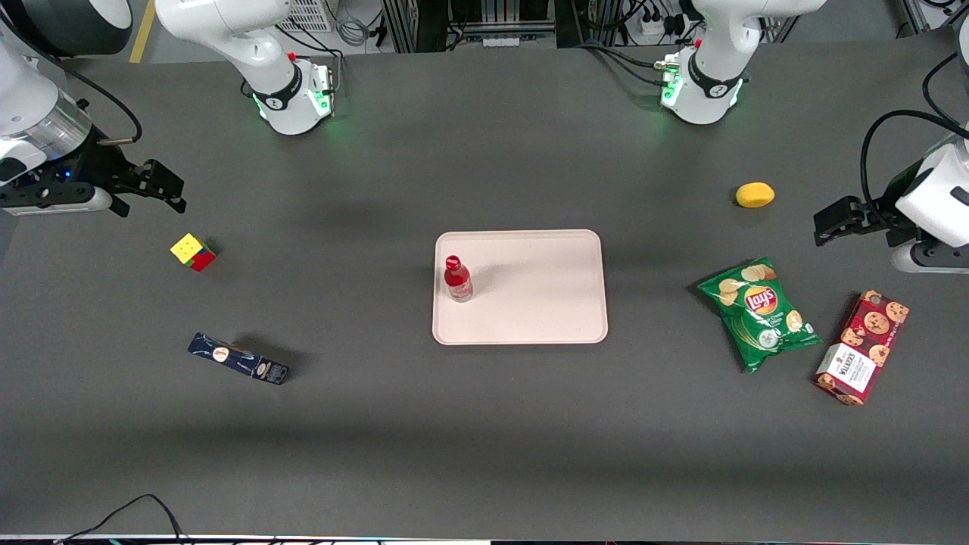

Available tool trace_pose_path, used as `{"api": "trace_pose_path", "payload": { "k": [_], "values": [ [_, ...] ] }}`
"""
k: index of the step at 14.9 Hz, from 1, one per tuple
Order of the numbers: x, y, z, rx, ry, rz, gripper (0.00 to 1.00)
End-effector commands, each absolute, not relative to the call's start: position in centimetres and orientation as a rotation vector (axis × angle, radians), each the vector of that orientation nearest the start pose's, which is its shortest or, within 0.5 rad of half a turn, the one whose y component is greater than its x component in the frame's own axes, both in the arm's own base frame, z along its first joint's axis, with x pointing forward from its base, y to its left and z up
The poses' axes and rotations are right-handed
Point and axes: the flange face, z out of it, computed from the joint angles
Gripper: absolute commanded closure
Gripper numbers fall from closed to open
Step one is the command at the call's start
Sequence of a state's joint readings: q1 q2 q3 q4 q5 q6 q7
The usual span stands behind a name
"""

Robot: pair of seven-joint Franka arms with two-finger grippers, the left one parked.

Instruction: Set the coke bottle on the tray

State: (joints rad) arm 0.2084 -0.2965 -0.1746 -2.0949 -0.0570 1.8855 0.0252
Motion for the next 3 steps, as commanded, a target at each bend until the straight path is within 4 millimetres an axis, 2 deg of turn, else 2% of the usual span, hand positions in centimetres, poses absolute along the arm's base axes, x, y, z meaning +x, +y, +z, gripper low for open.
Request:
{"api": "trace_pose_path", "payload": {
  "k": [1, 3],
  "values": [
    [49.29, 1.65, 55.85, -3.156, -0.131, -0.151, 0.0],
    [49.53, 1.68, 55.85, -3.157, -0.143, -0.151, 0.0]
  ]
}}
